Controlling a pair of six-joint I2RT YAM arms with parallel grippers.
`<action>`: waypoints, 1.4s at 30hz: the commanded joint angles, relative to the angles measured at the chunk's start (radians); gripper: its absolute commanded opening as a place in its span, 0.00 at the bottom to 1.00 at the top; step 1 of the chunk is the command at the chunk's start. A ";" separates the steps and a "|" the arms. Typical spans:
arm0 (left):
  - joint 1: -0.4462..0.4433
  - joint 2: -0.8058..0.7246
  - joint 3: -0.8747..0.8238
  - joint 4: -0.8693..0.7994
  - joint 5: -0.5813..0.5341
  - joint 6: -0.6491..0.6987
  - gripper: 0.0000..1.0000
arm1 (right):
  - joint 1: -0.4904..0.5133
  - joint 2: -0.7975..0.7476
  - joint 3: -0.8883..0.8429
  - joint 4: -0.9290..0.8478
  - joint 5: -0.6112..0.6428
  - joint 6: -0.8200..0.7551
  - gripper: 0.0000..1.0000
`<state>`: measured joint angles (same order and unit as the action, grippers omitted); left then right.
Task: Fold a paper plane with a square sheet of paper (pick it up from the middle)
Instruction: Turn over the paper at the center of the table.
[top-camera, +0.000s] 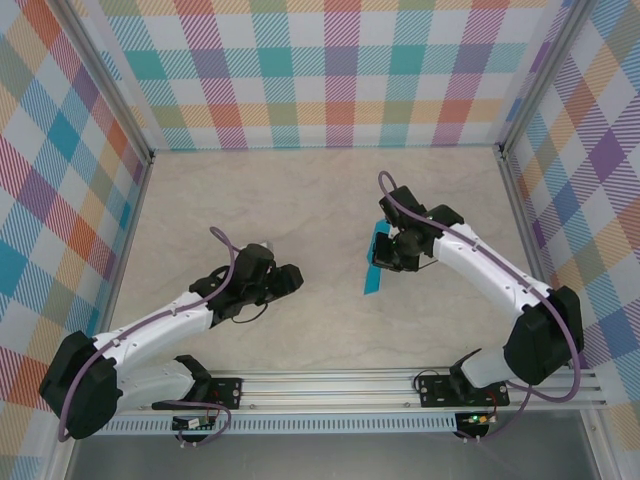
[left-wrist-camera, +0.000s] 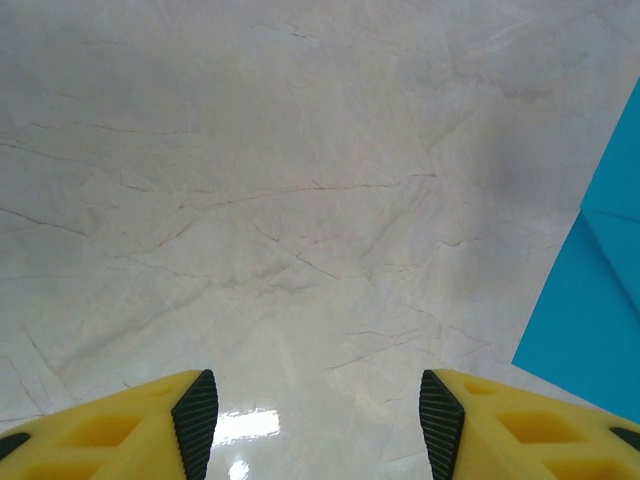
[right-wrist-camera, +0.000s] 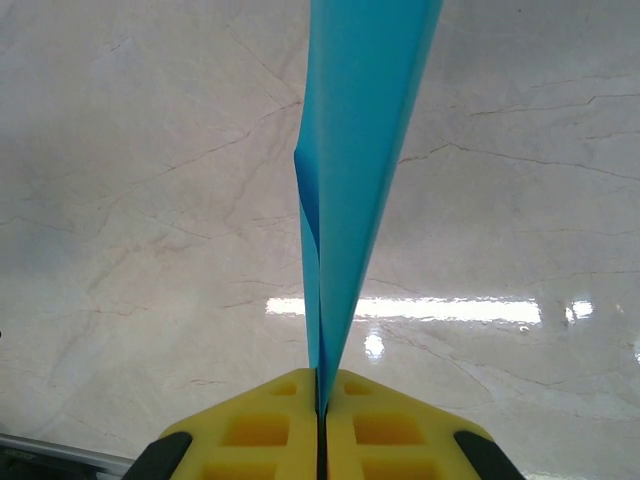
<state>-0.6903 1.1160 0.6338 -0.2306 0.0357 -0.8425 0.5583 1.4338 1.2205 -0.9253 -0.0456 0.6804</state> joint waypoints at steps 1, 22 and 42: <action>0.012 0.001 0.057 -0.038 0.007 0.032 0.59 | 0.008 0.033 0.050 -0.058 -0.012 0.002 0.07; 0.044 -0.048 0.017 -0.103 -0.059 0.028 0.62 | 0.035 0.062 0.108 -0.187 0.105 -0.071 0.06; 0.116 -0.271 -0.098 -0.234 -0.207 -0.043 0.63 | 0.244 0.471 0.342 -0.449 0.431 -0.014 0.07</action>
<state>-0.5934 0.8871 0.5438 -0.3981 -0.1188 -0.8757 0.7746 1.8305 1.5131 -1.3769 0.4019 0.6464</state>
